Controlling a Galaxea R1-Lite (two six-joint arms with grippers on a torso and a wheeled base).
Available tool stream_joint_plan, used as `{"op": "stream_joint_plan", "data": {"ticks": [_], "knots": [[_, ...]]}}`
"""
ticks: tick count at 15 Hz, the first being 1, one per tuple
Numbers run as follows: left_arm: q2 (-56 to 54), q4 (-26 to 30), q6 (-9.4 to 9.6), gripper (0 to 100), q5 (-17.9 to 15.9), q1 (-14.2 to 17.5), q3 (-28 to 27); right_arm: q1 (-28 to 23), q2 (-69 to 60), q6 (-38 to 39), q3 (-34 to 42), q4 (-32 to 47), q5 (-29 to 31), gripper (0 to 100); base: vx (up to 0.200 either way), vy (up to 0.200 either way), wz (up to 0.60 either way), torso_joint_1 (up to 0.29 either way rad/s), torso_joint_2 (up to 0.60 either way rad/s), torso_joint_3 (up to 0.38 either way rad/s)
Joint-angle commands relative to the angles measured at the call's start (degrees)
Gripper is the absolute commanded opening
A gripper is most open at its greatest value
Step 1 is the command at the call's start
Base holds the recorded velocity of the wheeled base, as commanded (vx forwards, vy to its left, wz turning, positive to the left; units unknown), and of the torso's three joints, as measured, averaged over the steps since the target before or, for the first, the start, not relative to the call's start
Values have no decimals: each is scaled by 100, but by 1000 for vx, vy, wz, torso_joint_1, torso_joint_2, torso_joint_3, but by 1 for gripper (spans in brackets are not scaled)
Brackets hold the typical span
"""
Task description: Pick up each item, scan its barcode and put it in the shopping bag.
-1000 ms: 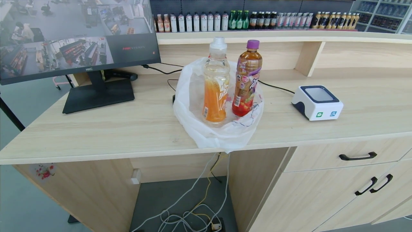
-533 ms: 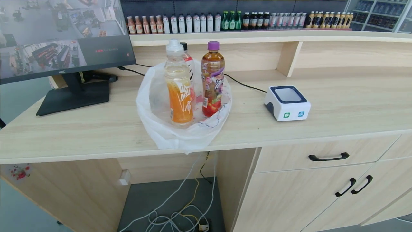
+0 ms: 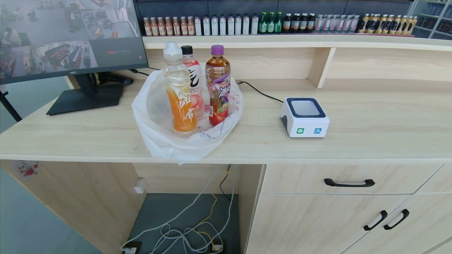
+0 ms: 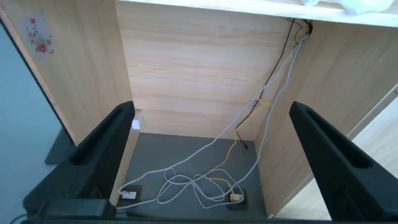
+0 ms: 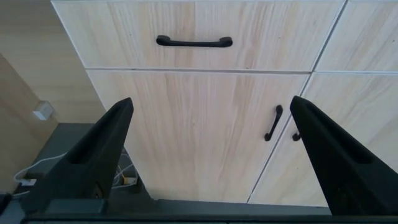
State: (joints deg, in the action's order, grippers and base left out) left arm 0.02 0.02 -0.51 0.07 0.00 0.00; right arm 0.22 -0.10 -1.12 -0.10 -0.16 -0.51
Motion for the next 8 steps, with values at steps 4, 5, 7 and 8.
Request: {"op": "stream_joint_plan", "data": {"ticks": [4, 5, 7, 8], "knots": [[-2, -2, -2, 100, 1, 0, 0, -4, 10, 7, 1, -2, -2, 100, 0, -200, 0, 0, 5, 5], [-2, -2, 7, 100, 1, 0, 0, 4, 10, 7, 1, -2, -2, 100, 0, -200, 0, 2, 2, 2], [-2, -2, -2, 100, 1, 0, 0, 4, 10, 7, 1, -2, -2, 100, 0, -200, 0, 2, 2, 0], [-2, -2, -2, 100, 1, 0, 0, 4, 10, 7, 1, -2, -2, 100, 0, -200, 0, 2, -2, 2]]}}
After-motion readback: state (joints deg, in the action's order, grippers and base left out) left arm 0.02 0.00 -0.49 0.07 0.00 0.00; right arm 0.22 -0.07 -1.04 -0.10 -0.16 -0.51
